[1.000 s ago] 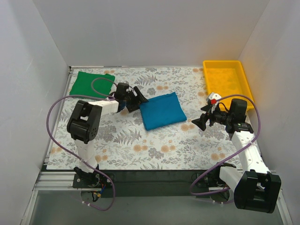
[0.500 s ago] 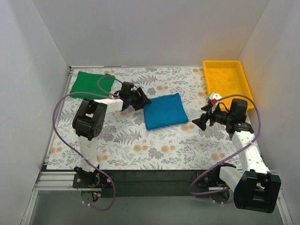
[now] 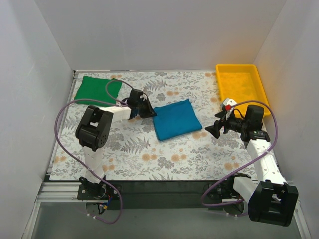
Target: Fold and stack the t-shirts
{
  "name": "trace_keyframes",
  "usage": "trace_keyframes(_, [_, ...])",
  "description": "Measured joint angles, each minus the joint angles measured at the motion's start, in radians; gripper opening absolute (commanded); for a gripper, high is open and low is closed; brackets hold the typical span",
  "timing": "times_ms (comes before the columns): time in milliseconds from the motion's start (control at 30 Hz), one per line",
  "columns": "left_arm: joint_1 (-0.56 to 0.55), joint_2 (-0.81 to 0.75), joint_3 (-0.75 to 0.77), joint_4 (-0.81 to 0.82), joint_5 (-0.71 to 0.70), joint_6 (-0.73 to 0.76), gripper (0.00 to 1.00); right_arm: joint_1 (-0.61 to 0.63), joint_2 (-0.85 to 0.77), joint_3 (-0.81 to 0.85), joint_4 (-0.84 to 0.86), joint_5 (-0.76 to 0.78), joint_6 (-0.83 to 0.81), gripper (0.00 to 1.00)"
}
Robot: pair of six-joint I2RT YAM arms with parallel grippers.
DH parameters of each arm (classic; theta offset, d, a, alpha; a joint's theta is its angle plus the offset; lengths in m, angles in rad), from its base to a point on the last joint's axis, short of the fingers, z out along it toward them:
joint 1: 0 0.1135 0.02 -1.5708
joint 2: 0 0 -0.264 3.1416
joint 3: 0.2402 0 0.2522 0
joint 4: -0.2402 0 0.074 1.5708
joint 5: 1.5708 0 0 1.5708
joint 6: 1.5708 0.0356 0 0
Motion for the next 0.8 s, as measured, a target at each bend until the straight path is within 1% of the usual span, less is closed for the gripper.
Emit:
trace_keyframes(167, [0.013, -0.117, -0.027, -0.095, -0.126, 0.161, 0.0, 0.0, 0.0, 0.0, 0.0, 0.0, 0.0, 0.98])
trace_keyframes(333, [0.071, -0.218, -0.004, -0.154, -0.278, 0.343, 0.0, 0.0, 0.0, 0.0, 0.0, -0.001, 0.0, 0.98])
trace_keyframes(567, [0.164, -0.232, 0.063, -0.199, -0.436, 0.513, 0.0, 0.0, 0.0, 0.0, 0.0, -0.002, 0.0, 0.99])
trace_keyframes(800, [0.176, -0.232, 0.149, -0.213, -0.56, 0.623, 0.0, 0.0, 0.0, 0.0, -0.001, -0.006, 0.0, 0.98])
